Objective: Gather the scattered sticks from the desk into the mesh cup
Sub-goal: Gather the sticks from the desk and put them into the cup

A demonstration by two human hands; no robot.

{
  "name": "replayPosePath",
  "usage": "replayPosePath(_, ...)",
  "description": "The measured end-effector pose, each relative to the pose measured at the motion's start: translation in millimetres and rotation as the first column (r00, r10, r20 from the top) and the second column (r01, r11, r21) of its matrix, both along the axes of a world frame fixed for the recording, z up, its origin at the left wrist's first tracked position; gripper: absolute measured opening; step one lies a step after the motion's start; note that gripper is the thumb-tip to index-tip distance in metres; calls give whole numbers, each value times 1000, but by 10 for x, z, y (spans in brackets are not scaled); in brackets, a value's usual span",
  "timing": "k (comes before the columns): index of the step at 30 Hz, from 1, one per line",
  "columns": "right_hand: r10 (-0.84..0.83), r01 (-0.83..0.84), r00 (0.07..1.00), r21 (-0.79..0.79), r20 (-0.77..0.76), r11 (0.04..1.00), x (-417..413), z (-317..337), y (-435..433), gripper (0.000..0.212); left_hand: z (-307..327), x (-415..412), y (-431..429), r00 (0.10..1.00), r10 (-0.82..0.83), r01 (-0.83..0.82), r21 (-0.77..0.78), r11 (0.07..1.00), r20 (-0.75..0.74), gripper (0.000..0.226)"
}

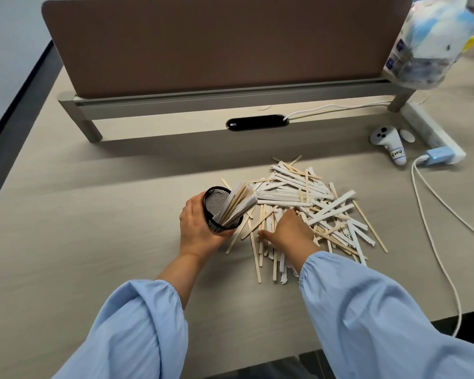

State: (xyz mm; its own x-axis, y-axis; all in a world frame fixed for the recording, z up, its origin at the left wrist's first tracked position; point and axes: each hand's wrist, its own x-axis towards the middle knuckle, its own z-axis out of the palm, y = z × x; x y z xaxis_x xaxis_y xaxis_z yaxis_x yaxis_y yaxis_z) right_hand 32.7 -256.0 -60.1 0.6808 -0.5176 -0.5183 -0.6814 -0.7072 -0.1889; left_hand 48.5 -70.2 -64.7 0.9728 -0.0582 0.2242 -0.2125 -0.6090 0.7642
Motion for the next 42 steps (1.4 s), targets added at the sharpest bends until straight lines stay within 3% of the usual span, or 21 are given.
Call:
replayPosePath(4,32,-34,999,-95,-26,995,-85,15,-25,112,-11,13,-13,1000,-26,26,2,1000,-5,89)
replayPosePath(9,90,-93,995,-87,-44,992,-109,9,38,117,-35,56,-39,999,-39,39,2,999,-18,88)
replayPosePath(17,181,-197,954,43,241,980,-47,-35,160,69,-30,72,21,999,-41,41,2,999,-25,91)
replayPosePath(22,61,-48,984,-79,170,996,-35,-22,204,92,-8,106,63,999,-29,29,11,1000,-21,92)
replayPosePath(25,77,-71,995,-79,71,994,-23,-30,240,100,0,119,68,1000,-21,21,7,1000,-22,92)
replayPosePath(30,115,-121,979,27,171,992,32,-40,251,72,-11,121,70,1000,-24,24,14,1000,-20,92)
replayPosePath(32,121,-132,973,43,199,990,19,-37,227,71,-16,124,69,999,-25,26,12,1000,-23,91)
replayPosePath(35,106,-108,985,9,138,994,5,-32,195,72,-11,139,56,999,-25,25,9,1000,-33,92)
replayPosePath(39,128,-132,987,38,93,990,71,-39,186,38,15,144,22,999,-31,31,12,999,-32,93)
replayPosePath(42,142,-143,989,31,50,989,106,-17,177,31,16,145,24,999,-28,29,16,999,-34,92)
